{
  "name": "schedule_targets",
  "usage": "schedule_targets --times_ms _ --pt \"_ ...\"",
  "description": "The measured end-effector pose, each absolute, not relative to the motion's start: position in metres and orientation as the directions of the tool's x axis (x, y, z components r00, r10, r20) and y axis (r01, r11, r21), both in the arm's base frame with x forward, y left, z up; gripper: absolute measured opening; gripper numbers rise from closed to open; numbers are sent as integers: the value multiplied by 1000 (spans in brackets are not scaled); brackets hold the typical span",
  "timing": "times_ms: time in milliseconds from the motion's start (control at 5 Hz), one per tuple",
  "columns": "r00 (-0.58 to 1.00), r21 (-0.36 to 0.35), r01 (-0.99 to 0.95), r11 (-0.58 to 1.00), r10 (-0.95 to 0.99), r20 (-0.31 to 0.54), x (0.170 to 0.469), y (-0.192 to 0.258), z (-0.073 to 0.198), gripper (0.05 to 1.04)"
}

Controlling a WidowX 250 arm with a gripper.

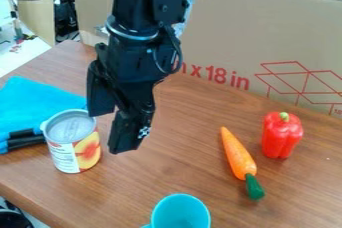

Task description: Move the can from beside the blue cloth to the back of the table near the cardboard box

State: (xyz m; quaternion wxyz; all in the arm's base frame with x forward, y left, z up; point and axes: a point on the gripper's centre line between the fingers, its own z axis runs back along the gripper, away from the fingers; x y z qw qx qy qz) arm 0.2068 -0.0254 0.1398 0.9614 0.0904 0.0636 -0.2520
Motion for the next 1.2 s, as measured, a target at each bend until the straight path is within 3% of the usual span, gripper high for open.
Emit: schedule_targets --times_ms 200,600,1200 --pt "861 134 500 856 -473 -186 205 -26 135 1005" --pt "914 75 394 916 -381 -141 179 -1 128 1005" --pt "951 24 149 989 -136 -278 169 77 79 1005"
